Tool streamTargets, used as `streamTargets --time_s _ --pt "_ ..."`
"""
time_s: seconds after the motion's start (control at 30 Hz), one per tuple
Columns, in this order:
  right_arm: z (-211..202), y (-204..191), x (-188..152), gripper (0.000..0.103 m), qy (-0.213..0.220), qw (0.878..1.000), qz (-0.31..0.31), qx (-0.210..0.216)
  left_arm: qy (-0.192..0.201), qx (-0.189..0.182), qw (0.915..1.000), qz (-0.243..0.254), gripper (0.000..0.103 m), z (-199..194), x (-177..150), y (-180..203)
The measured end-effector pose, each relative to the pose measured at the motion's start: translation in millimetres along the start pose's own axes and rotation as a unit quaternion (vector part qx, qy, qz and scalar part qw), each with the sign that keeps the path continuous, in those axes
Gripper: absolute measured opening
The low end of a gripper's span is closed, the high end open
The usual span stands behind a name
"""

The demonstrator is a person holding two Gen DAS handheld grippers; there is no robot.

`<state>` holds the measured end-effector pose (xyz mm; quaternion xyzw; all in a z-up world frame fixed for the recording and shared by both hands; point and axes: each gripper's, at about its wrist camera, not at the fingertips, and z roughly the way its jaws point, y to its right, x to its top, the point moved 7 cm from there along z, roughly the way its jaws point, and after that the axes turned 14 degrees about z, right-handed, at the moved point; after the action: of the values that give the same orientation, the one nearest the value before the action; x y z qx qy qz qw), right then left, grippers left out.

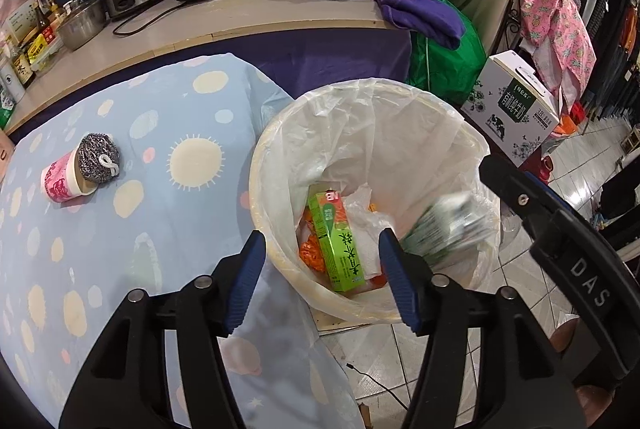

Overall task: Collect trash
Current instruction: 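Open both tools to drop the box and carton into the bin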

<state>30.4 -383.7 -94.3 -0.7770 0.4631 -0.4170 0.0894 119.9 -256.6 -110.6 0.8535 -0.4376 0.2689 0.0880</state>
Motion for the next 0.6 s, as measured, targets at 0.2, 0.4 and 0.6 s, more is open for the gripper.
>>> streamTargets --time_s 0.2,0.4,0.6 --pt "-4.5 -6.6 2.7 0.053 0.004 1.000 -0.003 0.005 0.003 0.003 1.0000 0.000 0.057 -2.8 0.0 -2.0" --pt "-5.6 -11.6 0.4 0.053 0.002 1.000 -0.008 0.005 0.005 0.006 1.0000 -0.006 0.060 -5.9 -2.3 -6.7" --pt "-6.3 -18.8 -2.9 0.053 0.000 1.000 -0.015 0.007 0.006 0.009 0.9997 -0.021 0.064 -8.7 -7.1 -16.7"
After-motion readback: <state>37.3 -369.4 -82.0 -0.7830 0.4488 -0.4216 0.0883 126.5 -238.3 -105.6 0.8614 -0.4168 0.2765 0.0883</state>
